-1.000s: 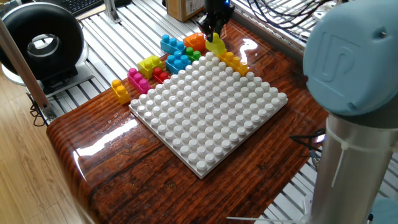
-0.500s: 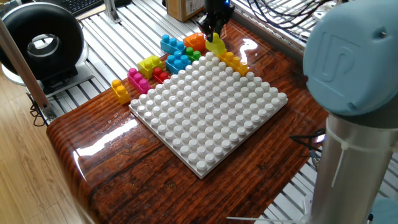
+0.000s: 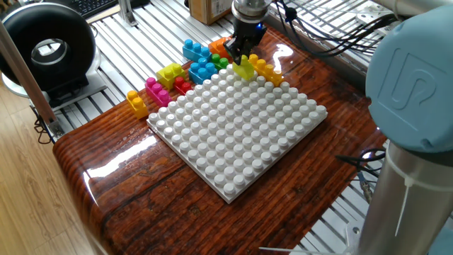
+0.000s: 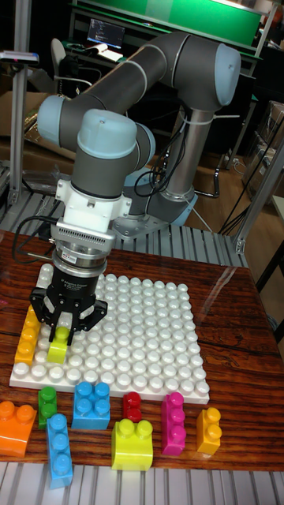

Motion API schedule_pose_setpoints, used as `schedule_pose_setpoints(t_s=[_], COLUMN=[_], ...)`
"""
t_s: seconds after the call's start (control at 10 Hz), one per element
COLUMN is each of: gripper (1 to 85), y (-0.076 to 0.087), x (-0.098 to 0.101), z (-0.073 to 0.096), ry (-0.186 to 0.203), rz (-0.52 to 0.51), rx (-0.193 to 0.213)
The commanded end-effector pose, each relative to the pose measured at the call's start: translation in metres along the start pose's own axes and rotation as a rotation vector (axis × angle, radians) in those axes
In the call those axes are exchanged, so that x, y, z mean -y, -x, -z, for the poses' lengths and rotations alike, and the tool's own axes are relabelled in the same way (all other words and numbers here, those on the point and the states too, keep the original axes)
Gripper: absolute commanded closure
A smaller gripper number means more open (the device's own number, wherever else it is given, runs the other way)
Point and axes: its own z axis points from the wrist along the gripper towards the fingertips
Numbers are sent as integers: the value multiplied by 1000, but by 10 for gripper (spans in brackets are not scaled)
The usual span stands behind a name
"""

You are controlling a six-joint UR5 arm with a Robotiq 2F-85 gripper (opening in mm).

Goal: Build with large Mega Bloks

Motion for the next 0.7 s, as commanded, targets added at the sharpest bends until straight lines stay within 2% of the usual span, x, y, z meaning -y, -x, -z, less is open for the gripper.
schedule_pose_setpoints(t_s=[0.0,0.4,0.6], gripper=[847,847,847], y=[-2,-8,-6], x=[-2,-7,-8], z=[-4,-5,-6], ry=[7,17,25], rz=[-7,5,30], rx=[7,-7,8])
